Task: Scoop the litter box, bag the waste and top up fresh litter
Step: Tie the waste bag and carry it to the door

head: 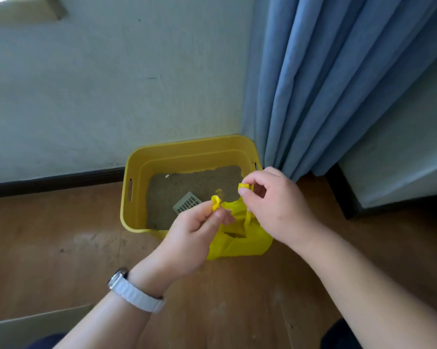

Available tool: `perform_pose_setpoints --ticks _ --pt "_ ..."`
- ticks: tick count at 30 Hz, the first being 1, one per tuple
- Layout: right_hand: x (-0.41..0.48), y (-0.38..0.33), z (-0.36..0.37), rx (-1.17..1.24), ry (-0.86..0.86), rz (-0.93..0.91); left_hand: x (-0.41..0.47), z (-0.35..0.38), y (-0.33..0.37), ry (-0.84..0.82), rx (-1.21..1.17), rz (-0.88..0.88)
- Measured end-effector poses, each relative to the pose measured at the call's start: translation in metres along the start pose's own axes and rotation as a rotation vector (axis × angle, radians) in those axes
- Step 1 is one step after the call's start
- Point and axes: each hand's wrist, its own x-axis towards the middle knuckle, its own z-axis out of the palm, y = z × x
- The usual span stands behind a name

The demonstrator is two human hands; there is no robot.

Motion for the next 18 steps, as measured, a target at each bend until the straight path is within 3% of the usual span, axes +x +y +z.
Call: perform_pose_setpoints --ticks 4,12,18 --pt "0.008 -0.015 0.000 0.123 -0.009 0.066 0.010 0.008 0.018 -0.172 -0.045 -0.068" --pt "-0.011 -0.017 0.003 0.330 -0.254 0.076 -0.002 0.002 0.006 -0.220 0.010 -0.194" --pt "-0.023 -0.015 0.004 0.024 -0.284 -0.072 -0.004 0.004 0.013 -0.200 -0.240 -0.238"
